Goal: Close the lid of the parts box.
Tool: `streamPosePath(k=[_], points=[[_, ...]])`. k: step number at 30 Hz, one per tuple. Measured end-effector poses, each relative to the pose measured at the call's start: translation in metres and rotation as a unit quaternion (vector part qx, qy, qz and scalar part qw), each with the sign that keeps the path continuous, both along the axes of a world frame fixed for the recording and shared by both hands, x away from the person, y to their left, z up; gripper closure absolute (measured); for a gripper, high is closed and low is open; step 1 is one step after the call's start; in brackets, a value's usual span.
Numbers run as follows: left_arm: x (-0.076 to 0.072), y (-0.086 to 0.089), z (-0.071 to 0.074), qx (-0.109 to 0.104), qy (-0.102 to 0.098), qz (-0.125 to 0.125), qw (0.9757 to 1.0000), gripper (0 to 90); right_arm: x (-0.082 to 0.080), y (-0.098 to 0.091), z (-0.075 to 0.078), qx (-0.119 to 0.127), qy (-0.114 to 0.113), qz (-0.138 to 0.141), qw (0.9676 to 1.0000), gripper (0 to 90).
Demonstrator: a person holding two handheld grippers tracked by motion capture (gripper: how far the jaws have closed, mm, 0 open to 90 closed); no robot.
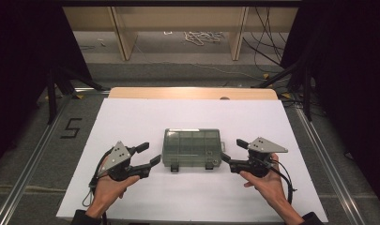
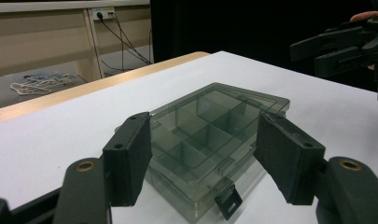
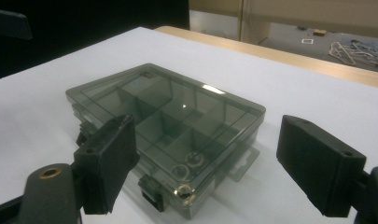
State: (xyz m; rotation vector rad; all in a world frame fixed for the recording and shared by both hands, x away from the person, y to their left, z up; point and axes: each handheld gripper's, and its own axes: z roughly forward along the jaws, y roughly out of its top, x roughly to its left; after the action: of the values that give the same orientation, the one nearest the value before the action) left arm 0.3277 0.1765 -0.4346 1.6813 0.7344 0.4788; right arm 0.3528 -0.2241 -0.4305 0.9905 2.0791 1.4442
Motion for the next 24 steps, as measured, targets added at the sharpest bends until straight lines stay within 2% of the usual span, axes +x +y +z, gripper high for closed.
streamPosePath(k=[1,2,5,9,10,14,15,16,18,19,20,22,23,24], points=[[-0.001,0.000,-0.001,-0.005,0.003,0.003,1.0000,35.1,-0.002,0.000,0.000,0.001,-0.004,0.000,1.0000,20.4],[-0.002,0.001,-0.001,0.001,0.002,0.003,1.0000,34.7,-0.003,0.000,0.001,0.004,-0.005,-0.001,1.0000,20.4],[-0.004,0.002,0.000,0.002,-0.004,-0.001,1.0000,32.5,-0.008,0.000,0.002,0.008,-0.008,0.001,0.9999,19.2],[-0.007,0.003,0.002,-0.006,-0.009,0.002,0.9999,29.6,-0.015,0.001,0.001,0.004,-0.009,0.000,1.0000,17.2],[-0.009,0.004,0.002,-0.009,-0.003,0.006,0.9999,29.3,-0.017,0.002,0.001,0.008,-0.013,0.000,0.9999,17.0],[-0.012,0.005,0.003,-0.006,-0.011,0.007,0.9999,27.9,-0.026,0.003,0.003,0.005,-0.021,0.000,0.9998,16.4],[-0.012,0.005,0.003,-0.009,-0.015,0.005,0.9998,27.6,-0.027,0.004,0.003,0.013,-0.027,0.001,0.9996,16.4],[-0.015,0.004,0.003,-0.013,-0.008,0.014,0.9998,27.2,-0.029,0.004,0.003,0.015,-0.030,0.001,0.9994,16.4],[-0.016,0.005,0.004,-0.011,-0.013,0.010,0.9998,26.5,-0.033,0.004,0.004,0.016,-0.031,0.002,0.9994,16.4],[-0.017,0.005,0.004,-0.011,-0.014,0.011,0.9998,25.0,-0.037,0.005,0.004,0.027,-0.020,0.003,0.9994,16.4],[-0.018,0.005,0.005,-0.011,-0.017,0.009,0.9998,24.3,-0.038,0.004,0.004,0.024,-0.019,0.002,0.9995,16.4],[-0.020,0.003,0.005,-0.021,-0.013,0.014,0.9996,24.1,-0.041,0.004,0.005,0.023,-0.022,0.002,0.9995,16.4],[-0.020,0.004,0.006,-0.016,-0.021,0.009,0.9996,23.7,-0.040,0.004,0.004,0.023,-0.041,0.004,0.9989,16.4],[-0.020,0.004,0.006,-0.017,-0.022,0.007,0.9996,23.0,-0.043,0.005,0.005,0.022,-0.024,0.006,0.9994,16.4]])
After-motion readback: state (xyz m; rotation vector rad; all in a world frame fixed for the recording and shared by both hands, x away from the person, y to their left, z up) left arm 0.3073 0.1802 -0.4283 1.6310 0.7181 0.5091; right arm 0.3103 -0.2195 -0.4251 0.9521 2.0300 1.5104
